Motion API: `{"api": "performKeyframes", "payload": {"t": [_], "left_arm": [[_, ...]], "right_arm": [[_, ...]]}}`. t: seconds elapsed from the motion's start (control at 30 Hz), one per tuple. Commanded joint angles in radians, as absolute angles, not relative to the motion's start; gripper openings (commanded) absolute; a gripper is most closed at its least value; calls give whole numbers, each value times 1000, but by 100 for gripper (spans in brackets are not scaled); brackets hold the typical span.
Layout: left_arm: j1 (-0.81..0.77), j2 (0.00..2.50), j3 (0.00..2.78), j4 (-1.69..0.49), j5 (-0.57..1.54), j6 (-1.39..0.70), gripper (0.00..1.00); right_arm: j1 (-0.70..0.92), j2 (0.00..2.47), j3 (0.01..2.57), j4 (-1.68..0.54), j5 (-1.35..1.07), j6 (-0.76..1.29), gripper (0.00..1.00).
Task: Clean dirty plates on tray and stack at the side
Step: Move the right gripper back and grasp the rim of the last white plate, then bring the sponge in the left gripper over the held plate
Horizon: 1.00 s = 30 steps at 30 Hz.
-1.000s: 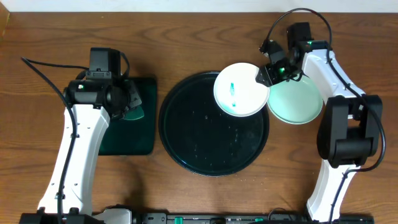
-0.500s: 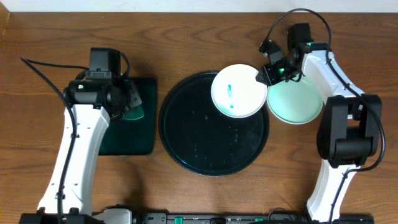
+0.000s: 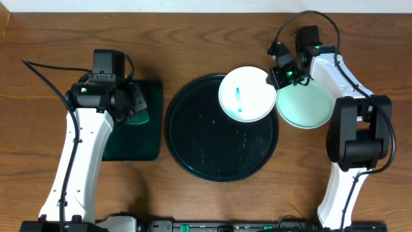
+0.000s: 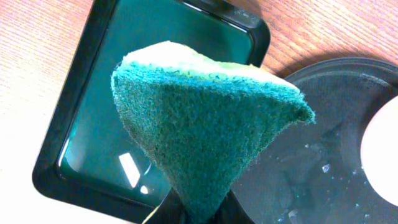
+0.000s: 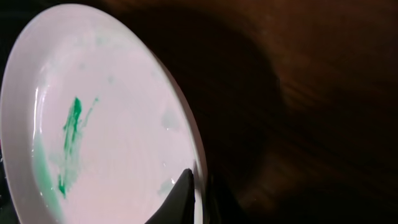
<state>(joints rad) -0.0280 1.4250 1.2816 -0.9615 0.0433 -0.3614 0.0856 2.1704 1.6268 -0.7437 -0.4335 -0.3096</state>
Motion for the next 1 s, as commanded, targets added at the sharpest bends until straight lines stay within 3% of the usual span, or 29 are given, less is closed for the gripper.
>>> {"api": "performKeyframes", "payload": {"t": [0.0,0.33,0.63,0.8,0.97], "left_arm": [[-23,1424,1277,-960,37,-348,7],[-24,1424,1277,-964,38,-348,8],[-24,1424,1277,-965,38,-348,7],[-24,1424,1277,-965,39,-349,7],[-30,1424,1277,-991,84,-352,7]], "right_arm": [[94,2189,1619,-747,-438,-289,4],[113,2113,1621,-848,-439,-2,1],[286,2005,1618,-1084,-274,174,1],[385,2008,1535,-1019,-78,387,1],[419,2008,1365,-861,-53,459,1]]}}
